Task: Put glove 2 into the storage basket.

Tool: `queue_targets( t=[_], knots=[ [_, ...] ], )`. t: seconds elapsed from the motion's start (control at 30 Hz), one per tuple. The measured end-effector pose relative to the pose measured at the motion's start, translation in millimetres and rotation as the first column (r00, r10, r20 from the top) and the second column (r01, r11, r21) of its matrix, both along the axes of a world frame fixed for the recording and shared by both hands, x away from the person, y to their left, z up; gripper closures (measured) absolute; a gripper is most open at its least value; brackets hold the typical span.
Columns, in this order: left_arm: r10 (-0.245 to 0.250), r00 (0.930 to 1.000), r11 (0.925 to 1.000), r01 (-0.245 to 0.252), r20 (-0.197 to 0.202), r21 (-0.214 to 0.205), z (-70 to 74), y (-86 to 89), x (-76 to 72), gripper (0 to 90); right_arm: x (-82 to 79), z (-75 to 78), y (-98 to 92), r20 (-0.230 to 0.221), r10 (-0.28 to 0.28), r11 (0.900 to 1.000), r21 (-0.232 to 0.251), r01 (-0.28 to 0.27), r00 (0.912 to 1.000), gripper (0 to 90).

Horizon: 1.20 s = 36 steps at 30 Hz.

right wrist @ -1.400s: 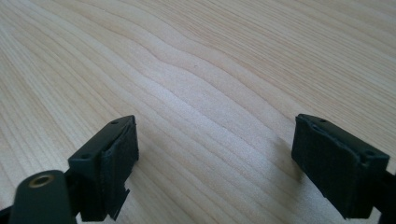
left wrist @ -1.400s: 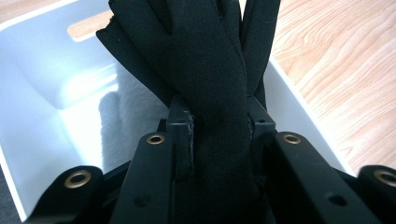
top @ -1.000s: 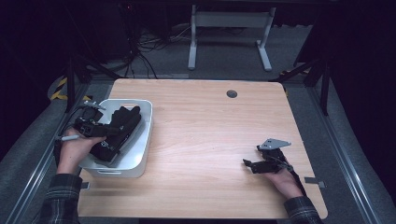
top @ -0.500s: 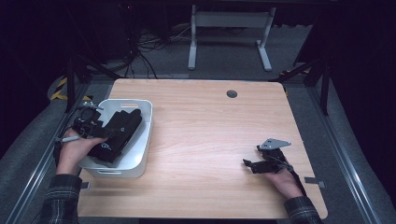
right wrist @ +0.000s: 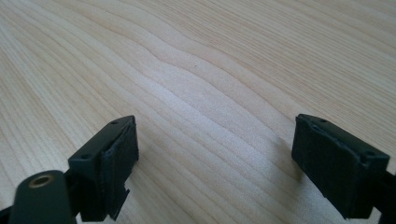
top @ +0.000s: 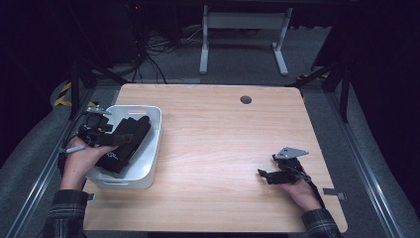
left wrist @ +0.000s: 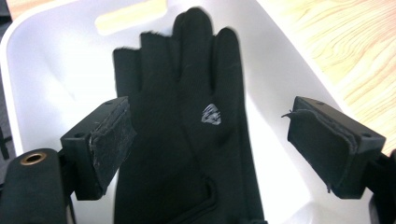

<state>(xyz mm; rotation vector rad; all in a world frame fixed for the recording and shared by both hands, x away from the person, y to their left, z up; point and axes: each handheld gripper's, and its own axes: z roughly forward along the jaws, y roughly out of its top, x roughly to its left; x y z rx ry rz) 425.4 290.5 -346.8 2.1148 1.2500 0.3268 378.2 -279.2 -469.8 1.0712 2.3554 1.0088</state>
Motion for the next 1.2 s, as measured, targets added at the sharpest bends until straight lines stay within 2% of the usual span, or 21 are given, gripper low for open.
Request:
queue_targets(
  t=[0.3, 0.53, 0.77, 0.9, 0.97, 1.1, 1.17, 1.2],
  knots=[
    [-0.043, 0.9982, 0.9984, 0.045, 0.042, -0.035, 10.4, -20.7, -2.5, 15.2, 0.0, 0.0, 0.0, 0.000, 0.001, 1.0000, -0.001, -0.001, 1.0000, 15.2],
    [-0.066, 0.9959, 0.9959, 0.069, 0.062, -0.058, 9.6, -34.0, -5.3, 15.2, 0.0, 0.0, 0.1, 0.000, 0.001, 1.0000, -0.001, -0.001, 1.0000, 15.2],
    [-0.093, 0.9927, 0.9929, 0.098, 0.077, -0.067, 6.9, -55.5, -9.1, 15.3, -0.3, 0.0, 0.2, 0.000, 0.001, 1.0000, -0.002, -0.001, 1.0000, 15.1],
    [-0.137, 0.9868, 0.9857, 0.145, 0.087, -0.087, 2.9, -76.6, -12.9, 15.5, -0.3, 0.0, 0.3, 0.000, 0.000, 1.0000, -0.002, 0.000, 1.0000, 15.1],
    [-0.144, 0.9856, 0.9842, 0.152, 0.088, -0.090, 2.0, -80.0, -13.3, 15.5, -0.4, 0.0, 0.4, 0.001, -0.001, 1.0000, -0.003, 0.001, 1.0000, 15.1],
    [-0.196, 0.9757, 0.9732, 0.206, 0.099, -0.103, -1.1, -103.2, -17.0, 15.5, -0.5, 0.1, 0.4, 0.001, 0.000, 1.0000, -0.004, 0.000, 1.0000, 15.1],
    [-0.203, 0.9741, 0.9716, 0.213, 0.100, -0.104, -1.8, -107.8, -17.8, 15.5, -0.5, 0.0, 0.4, 0.001, 0.000, 1.0000, -0.004, 0.000, 1.0000, 15.1],
    [-0.218, 0.9700, 0.9684, 0.229, 0.106, -0.099, -3.4, -117.0, -19.6, 15.5, -0.5, 0.1, 0.4, 0.001, 0.000, 1.0000, -0.004, 0.000, 1.0000, 15.1]
  ],
)
